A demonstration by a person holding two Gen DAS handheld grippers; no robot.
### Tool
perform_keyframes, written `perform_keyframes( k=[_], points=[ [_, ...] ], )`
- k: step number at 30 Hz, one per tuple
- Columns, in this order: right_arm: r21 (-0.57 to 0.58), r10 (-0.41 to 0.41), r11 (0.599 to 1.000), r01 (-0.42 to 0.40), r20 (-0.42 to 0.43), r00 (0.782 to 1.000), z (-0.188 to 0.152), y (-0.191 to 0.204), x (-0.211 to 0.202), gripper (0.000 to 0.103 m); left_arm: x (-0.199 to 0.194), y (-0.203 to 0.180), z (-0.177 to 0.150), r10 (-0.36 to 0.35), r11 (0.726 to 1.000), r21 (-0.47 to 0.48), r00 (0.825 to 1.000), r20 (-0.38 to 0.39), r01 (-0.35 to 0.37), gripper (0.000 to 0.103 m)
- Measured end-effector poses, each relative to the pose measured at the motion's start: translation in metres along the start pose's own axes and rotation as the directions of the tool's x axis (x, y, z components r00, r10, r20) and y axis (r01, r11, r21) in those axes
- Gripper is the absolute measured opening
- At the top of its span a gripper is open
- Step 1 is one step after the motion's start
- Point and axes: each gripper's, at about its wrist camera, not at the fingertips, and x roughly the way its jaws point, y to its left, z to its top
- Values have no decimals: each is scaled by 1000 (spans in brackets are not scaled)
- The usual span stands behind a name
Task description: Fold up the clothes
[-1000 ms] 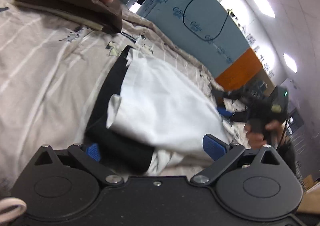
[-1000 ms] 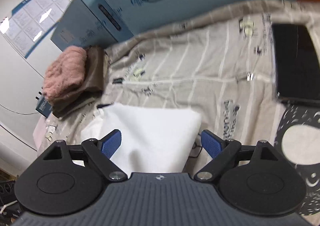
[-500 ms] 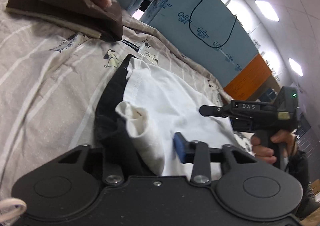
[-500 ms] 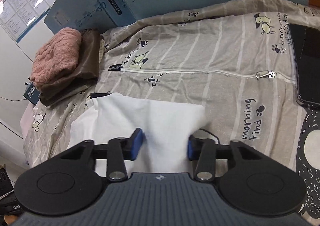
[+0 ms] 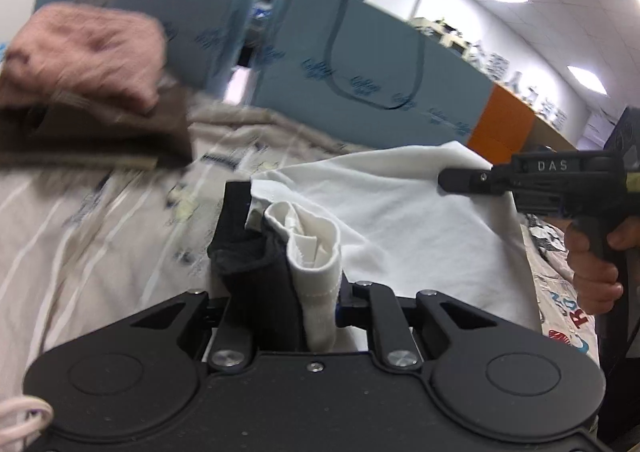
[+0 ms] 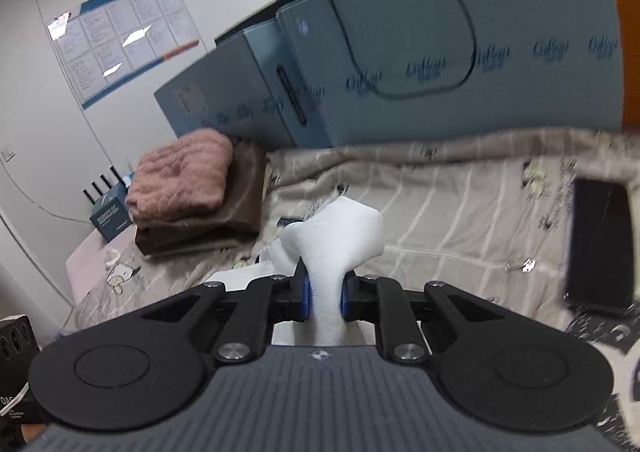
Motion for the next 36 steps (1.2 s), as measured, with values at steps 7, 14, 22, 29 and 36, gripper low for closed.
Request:
perform_keyframes(
  k=[7, 14, 22, 29, 36],
  points=[
    [-14, -133, 990, 138, 192, 972, 14, -25, -60, 12, 33, -59, 35, -119, 978, 178, 991, 62, 106, 17],
    [61, -393, 914, 400, 375, 840, 33, -87, -124, 12, 94, -160, 72, -277, 909, 353, 954, 117, 220, 17],
    [162, -664, 730, 664, 395, 635, 60, -188, -153, 12, 193, -277, 75, -332, 854, 458, 937, 111, 248, 17],
    [198, -801, 593, 780, 247, 546, 53, -298, -127, 12, 296, -338, 40, -264, 878, 402, 964, -41, 258, 18],
    [273, -825, 560, 783, 93, 558, 3, -389, -117, 18, 335, -348, 7, -179, 885, 398, 966, -185, 241, 39]
  ],
)
